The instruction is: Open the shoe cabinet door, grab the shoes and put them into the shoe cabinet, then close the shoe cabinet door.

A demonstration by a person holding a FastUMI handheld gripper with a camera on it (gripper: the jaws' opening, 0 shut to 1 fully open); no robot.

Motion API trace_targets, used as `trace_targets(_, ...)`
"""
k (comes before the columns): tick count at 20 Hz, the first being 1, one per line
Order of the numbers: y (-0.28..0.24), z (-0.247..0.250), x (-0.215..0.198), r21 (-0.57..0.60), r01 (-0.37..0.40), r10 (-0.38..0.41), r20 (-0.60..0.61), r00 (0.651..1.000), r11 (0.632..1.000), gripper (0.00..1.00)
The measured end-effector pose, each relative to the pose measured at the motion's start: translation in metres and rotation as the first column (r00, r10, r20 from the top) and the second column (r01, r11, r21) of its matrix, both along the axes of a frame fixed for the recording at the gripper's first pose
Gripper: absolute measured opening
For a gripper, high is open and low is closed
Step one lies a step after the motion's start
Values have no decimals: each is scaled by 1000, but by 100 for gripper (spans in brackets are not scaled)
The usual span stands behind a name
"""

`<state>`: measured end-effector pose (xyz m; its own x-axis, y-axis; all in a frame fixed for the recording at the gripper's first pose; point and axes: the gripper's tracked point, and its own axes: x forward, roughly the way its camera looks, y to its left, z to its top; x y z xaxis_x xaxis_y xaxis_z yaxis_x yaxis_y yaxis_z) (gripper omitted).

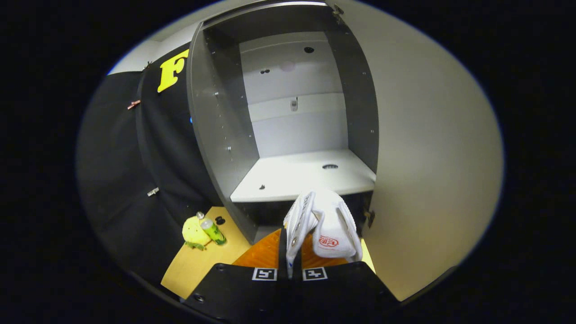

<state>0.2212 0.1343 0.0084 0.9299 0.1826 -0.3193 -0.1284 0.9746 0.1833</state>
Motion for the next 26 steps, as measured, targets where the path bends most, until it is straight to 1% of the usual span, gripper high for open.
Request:
trace_targets(2, 6, 19, 24, -23, -4, 5, 29, 1000, 1000, 6)
trace_targets(4, 14, 37, 50, -8, -11, 11, 48, 999, 1000, 6)
trace_targets(8, 24, 43, 105, -35, -20, 21, 34, 999, 999, 6)
trace_targets(11, 32, 46, 145, -26, -12, 13, 55, 998, 1000, 6)
trace_targets(15, 37, 36, 193, -82, -4, 8, 59, 998, 997, 6)
trace_targets(20, 42, 8, 245, -107, 11, -10, 11, 1000, 994, 5)
trace_targets(23, 42, -9, 269, -176, 13, -14, -7, 1000, 984, 5)
trace_targets(26, 46, -19, 283, -247, -5, 3, -10, 1000, 969, 6)
